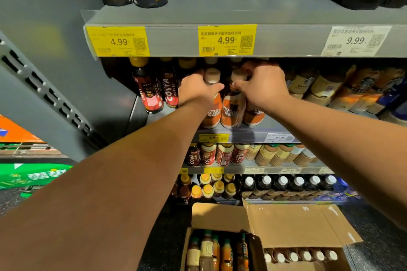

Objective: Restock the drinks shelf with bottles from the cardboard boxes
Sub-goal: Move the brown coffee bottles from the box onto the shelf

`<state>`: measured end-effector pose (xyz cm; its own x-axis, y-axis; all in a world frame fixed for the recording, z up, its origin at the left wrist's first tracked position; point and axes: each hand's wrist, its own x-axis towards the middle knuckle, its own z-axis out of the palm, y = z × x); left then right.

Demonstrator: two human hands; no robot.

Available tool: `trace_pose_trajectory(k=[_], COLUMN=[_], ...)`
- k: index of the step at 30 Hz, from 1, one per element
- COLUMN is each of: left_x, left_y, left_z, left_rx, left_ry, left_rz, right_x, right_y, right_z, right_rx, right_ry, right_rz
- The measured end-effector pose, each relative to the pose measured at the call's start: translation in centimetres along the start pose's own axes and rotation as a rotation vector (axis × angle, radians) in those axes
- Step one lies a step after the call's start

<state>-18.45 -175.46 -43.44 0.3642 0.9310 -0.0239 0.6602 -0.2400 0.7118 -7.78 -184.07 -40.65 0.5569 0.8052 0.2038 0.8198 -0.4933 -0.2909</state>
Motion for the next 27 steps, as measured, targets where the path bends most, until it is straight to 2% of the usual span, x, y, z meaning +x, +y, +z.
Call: trace_pose_trajectory(k=[10, 22, 27], left_x=[-0.1, 0.2, -0.7], left_y=[-1.0, -1.5, -2.1], left_z=[0.7, 1.3, 1.7], left_rx=[-0.104, -0.152, -0.078], left_ry=[0.031, 0.062, 0.033], left_rz=[0.100, 0.108, 0.138], right_x=[0.5, 0.2, -0.3], right_y=[1.1, 0.7, 1.1], right_z=[0.0, 0.3, 0.9], right_rx=[-0.041, -0.021, 0.107], right_ry=[-0.092, -0.017, 0.029], right_rz=[0.022, 0.073, 0.028])
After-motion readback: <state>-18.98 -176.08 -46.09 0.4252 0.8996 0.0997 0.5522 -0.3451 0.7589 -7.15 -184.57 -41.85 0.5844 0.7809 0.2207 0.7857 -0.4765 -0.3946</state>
